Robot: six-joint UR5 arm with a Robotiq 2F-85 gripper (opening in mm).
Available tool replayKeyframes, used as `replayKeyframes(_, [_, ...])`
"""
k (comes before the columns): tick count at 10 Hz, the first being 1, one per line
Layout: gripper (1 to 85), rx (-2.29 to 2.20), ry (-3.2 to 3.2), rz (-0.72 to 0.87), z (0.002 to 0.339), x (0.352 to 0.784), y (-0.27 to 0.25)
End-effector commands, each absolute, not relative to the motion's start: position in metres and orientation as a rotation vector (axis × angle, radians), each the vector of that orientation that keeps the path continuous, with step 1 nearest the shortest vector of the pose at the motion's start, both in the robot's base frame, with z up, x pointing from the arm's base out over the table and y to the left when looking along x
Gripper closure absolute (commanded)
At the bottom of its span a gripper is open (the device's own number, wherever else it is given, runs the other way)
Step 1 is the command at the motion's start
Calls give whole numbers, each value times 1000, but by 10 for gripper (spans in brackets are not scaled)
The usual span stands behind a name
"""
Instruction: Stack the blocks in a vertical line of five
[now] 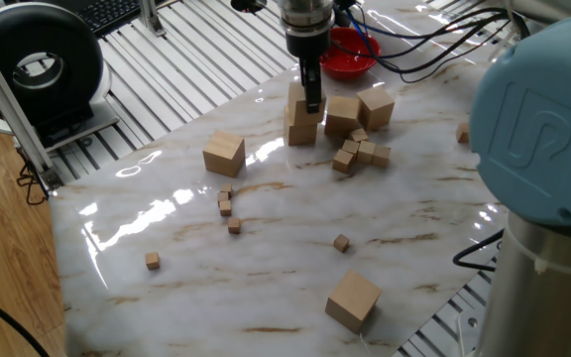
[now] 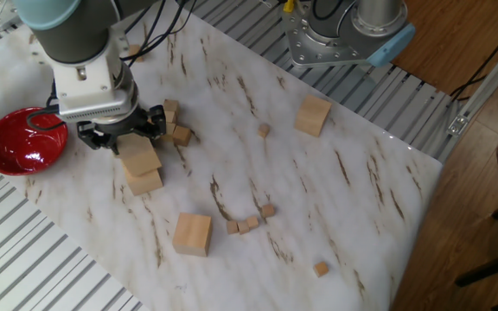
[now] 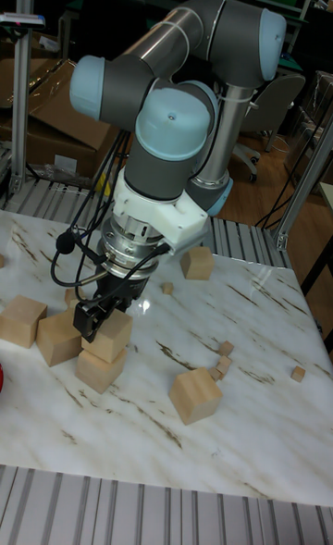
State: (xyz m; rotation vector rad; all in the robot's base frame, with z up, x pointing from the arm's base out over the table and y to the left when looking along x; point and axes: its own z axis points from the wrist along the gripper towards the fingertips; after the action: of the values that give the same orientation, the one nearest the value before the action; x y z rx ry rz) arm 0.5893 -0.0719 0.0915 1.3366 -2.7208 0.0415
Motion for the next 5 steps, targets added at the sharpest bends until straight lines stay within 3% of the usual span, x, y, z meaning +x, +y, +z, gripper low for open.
replayKeyframes(1, [847,1299,-2745,34,88,587,-71])
replayKeyframes(5, [847,1255,-2766,40,90,586,-71])
